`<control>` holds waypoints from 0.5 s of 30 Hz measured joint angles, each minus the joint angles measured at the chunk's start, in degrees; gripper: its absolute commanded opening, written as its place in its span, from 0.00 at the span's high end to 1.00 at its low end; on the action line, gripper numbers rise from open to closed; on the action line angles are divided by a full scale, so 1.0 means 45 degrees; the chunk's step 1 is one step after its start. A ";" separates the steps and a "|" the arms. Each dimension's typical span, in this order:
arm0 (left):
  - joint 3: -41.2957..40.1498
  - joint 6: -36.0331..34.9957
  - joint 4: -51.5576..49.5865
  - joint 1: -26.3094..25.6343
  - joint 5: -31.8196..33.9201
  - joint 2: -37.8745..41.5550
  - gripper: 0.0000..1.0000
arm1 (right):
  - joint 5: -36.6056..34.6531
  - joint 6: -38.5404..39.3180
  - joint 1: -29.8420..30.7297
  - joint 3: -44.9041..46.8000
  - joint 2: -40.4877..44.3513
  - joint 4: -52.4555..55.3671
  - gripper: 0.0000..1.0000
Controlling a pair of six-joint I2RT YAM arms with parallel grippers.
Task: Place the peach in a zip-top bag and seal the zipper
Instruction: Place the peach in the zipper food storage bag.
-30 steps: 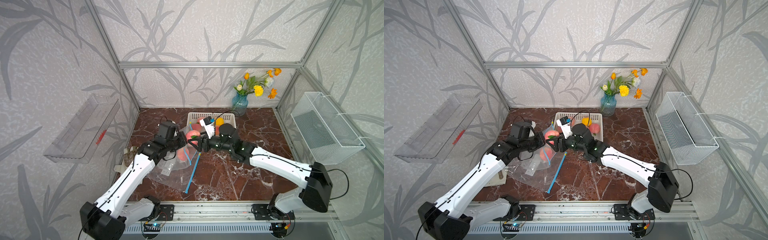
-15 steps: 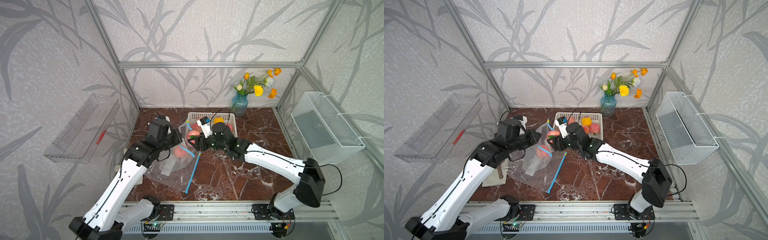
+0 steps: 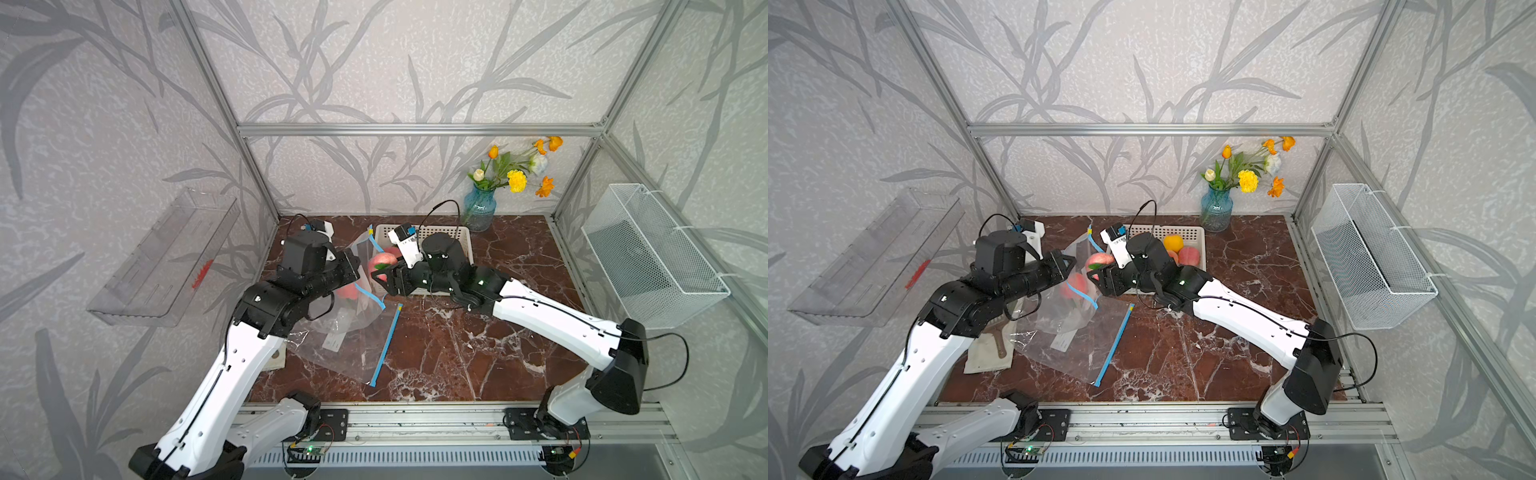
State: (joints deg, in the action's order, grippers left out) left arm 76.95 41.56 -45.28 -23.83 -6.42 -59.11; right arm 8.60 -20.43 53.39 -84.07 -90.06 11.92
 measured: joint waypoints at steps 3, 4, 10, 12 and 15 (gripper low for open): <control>-0.0146 0.0005 0.0049 0.0000 -0.0034 -0.0005 1.00 | -0.0010 0.0083 0.0029 -0.0529 -0.0243 0.0413 0.17; -0.0219 0.0010 0.0068 0.0000 -0.0034 -0.0010 1.00 | -0.0005 0.0117 0.0034 -0.0597 -0.0282 0.0500 0.16; -0.0471 0.0049 0.0155 0.0000 -0.0146 -0.0078 1.00 | 0.0214 0.0112 0.0044 -0.0627 -0.0291 0.0801 0.16; -0.0491 0.0049 0.0204 0.0000 -0.0160 -0.0126 1.00 | 0.0306 0.0112 0.0044 -0.0627 -0.0291 0.0816 0.16; -0.0554 0.0049 0.0248 0.0000 -0.0146 -0.0151 1.00 | 0.0350 0.0117 0.0044 -0.0622 -0.0277 0.0835 0.15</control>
State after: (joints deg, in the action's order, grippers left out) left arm 74.46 41.78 -44.16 -23.83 -7.07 -59.79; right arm 10.17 -19.90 53.58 -86.87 -91.31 15.68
